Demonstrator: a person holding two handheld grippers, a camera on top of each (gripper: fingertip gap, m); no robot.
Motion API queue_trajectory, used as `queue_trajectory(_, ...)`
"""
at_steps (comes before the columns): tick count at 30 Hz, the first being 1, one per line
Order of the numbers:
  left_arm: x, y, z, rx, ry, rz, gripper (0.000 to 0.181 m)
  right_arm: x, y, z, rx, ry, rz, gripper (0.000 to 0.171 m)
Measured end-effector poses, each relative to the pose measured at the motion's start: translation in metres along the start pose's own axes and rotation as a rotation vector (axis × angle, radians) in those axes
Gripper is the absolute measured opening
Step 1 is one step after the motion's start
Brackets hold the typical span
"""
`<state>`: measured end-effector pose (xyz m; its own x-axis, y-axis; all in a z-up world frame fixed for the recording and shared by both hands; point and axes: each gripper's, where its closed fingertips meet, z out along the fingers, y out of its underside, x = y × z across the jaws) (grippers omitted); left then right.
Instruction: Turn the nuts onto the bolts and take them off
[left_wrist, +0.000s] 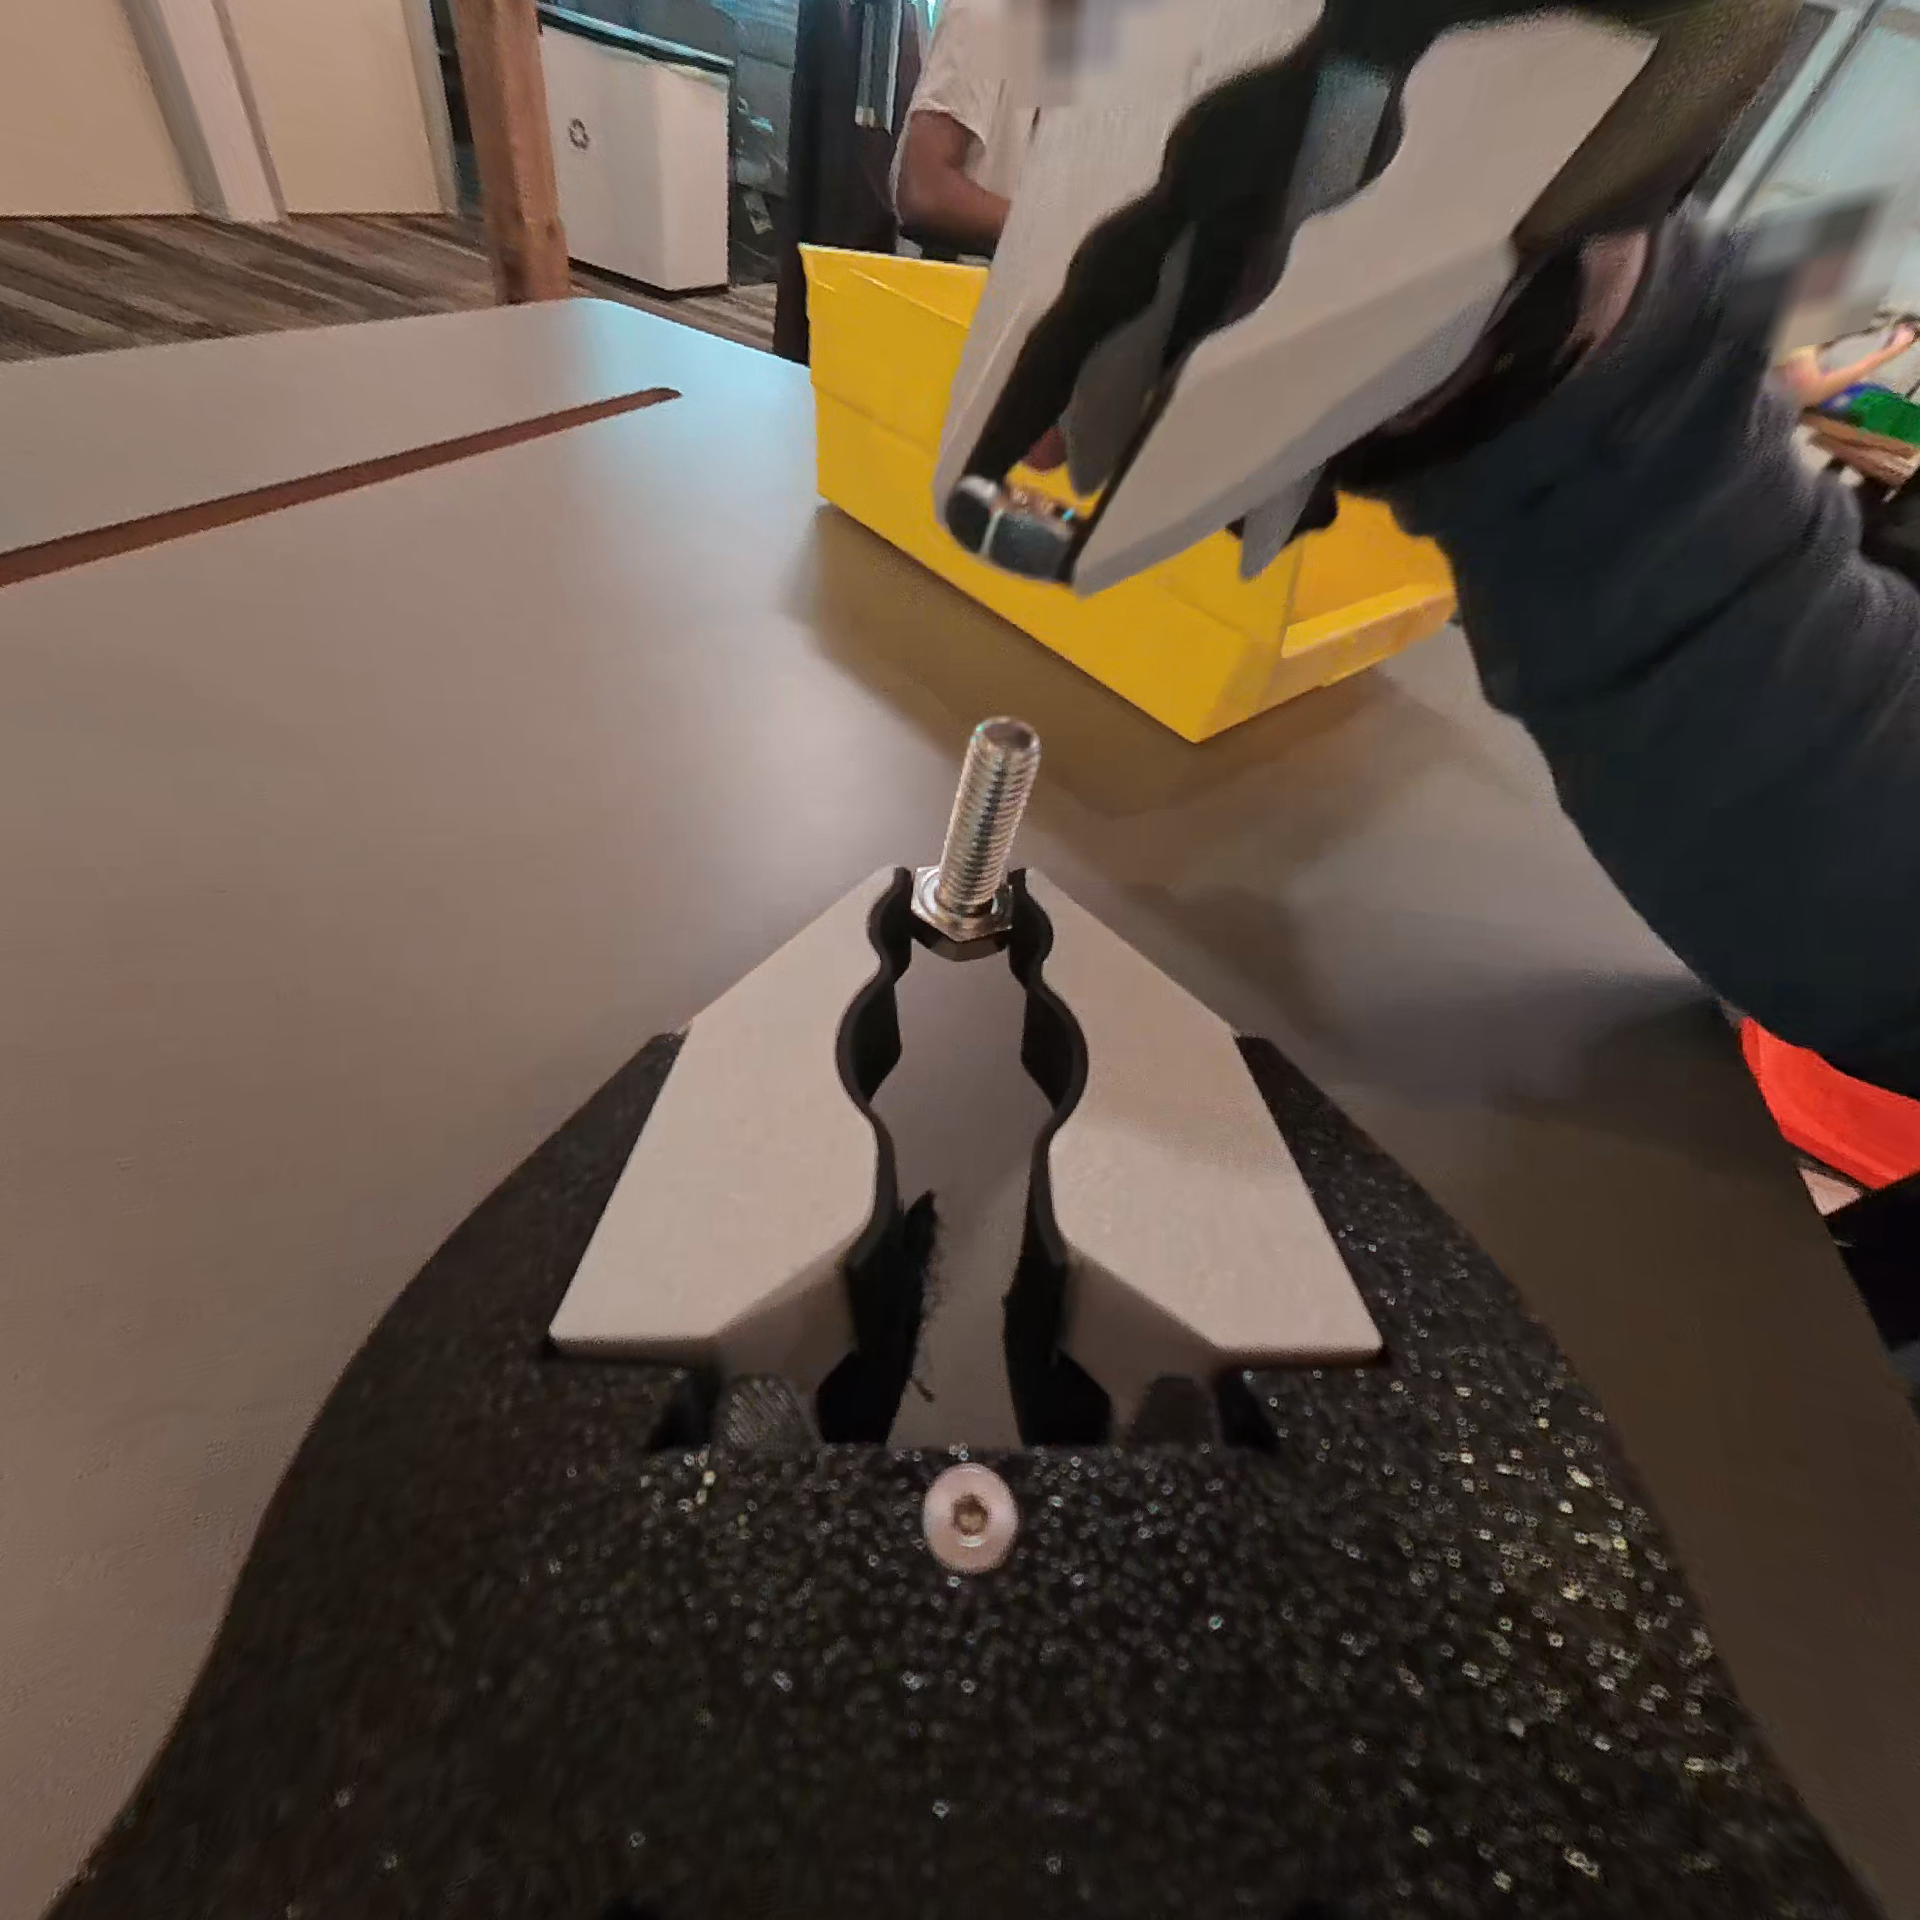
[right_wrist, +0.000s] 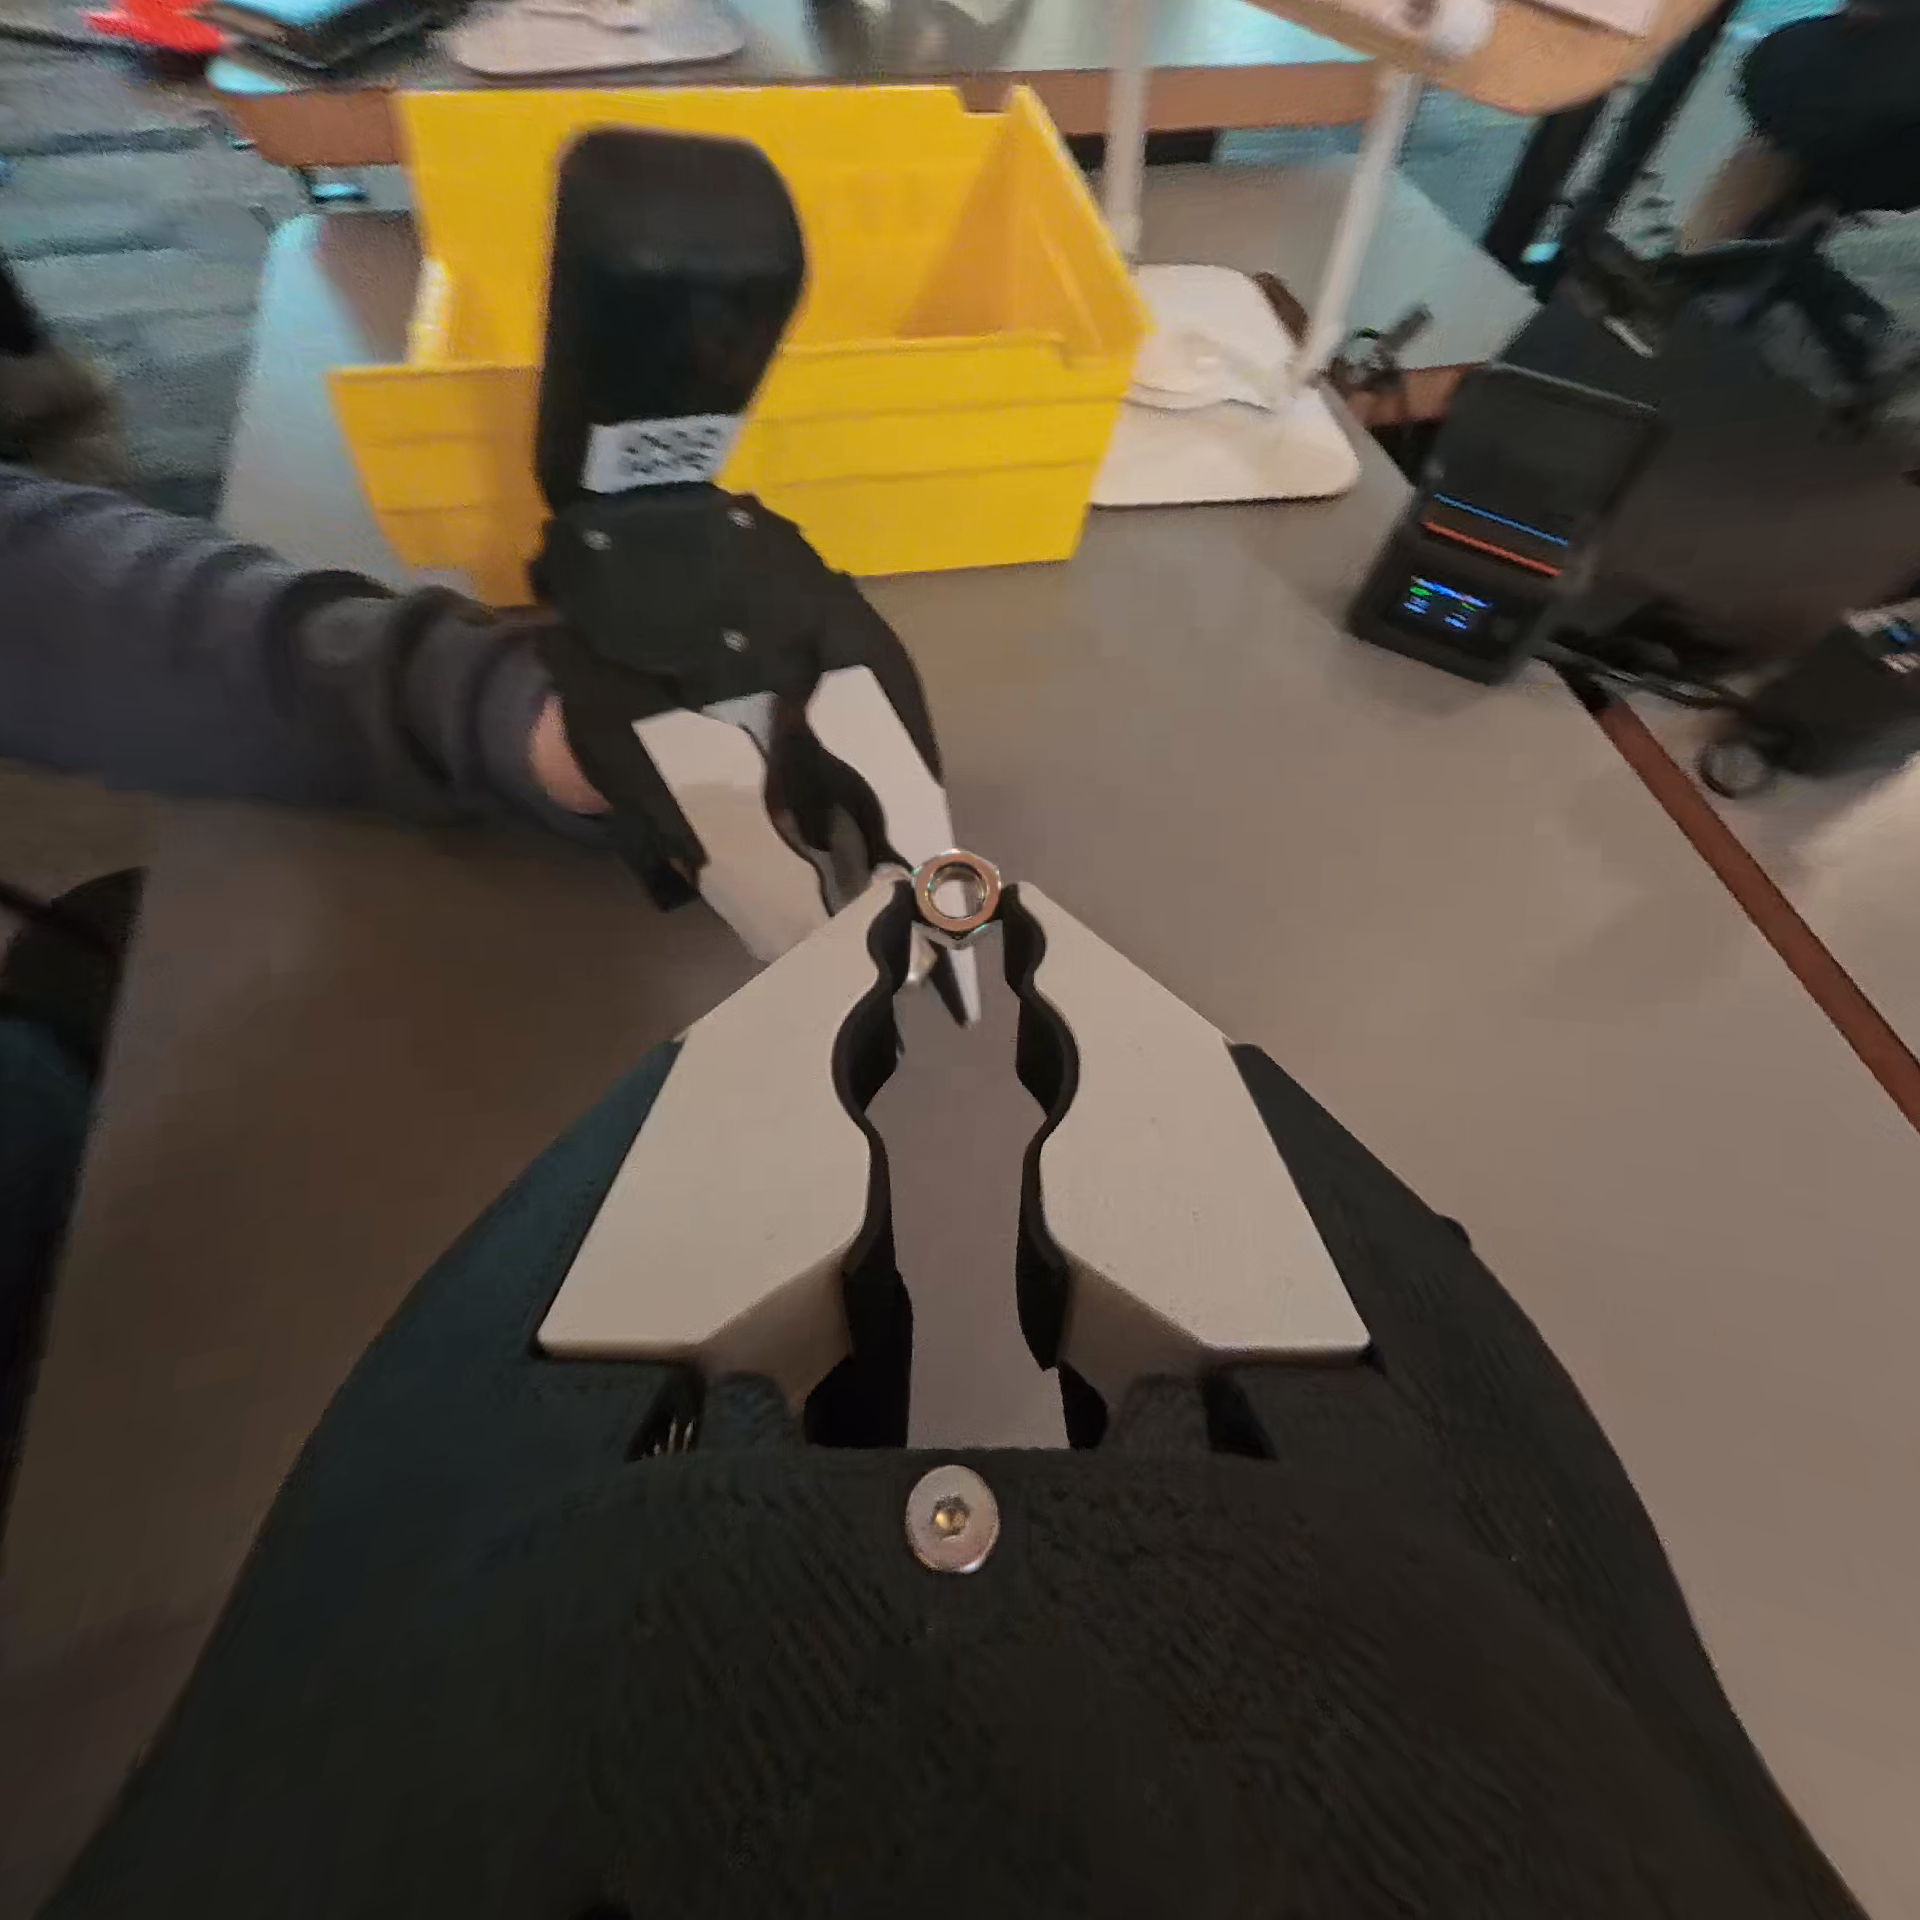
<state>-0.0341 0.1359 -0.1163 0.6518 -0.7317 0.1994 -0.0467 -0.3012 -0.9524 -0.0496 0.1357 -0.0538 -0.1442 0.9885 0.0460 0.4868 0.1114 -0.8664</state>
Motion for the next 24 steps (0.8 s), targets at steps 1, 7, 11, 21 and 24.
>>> queue_trajectory(1,0.002,0.002,0.001,-0.012,0.009,0.001,0.016,-0.006,-0.004,0.0,-0.014,-0.043,-0.012,0.016)
queue_trajectory(7,0.006,0.008,0.004,-0.057,0.045,-0.027,0.016,-0.018,0.012,0.014,-0.155,-0.118,-0.07,0.016)
queue_trajectory(11,0.006,0.009,0.005,-0.067,0.046,-0.027,0.016,-0.016,0.017,0.017,-0.168,-0.141,-0.035,0.016)
queue_trajectory(21,0.009,0.012,0.007,-0.089,0.049,-0.007,0.016,-0.019,0.023,0.016,-0.21,-0.148,-0.032,0.016)
queue_trajectory(24,0.009,0.011,0.007,-0.083,0.052,-0.01,0.016,-0.019,0.022,0.017,-0.201,-0.15,-0.027,0.016)
